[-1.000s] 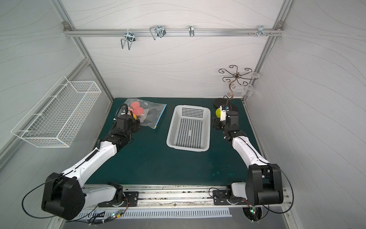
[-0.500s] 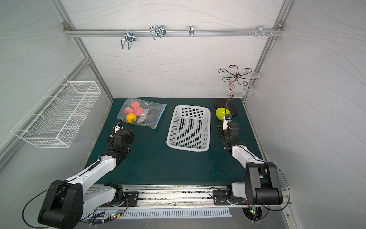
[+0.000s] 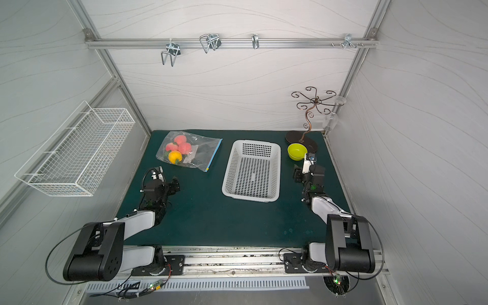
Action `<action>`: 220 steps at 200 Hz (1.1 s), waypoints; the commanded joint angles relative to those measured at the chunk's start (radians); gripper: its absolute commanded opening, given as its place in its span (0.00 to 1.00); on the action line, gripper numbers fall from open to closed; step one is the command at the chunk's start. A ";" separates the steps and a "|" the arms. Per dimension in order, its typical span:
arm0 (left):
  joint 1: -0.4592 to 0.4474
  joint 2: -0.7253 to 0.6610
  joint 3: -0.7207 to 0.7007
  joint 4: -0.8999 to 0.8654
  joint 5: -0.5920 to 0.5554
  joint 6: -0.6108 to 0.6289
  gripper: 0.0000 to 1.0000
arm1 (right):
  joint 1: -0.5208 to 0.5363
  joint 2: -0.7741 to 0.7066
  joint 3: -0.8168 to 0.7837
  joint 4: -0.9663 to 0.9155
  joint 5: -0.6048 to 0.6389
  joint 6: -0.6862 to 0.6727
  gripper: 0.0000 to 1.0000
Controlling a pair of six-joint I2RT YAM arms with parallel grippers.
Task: Place the peach in a zip-top bag and seal the zipper
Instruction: Reset both arms
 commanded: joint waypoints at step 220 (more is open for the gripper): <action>0.012 0.238 0.140 0.122 0.151 0.010 1.00 | 0.091 0.265 -0.055 0.284 0.034 -0.017 0.99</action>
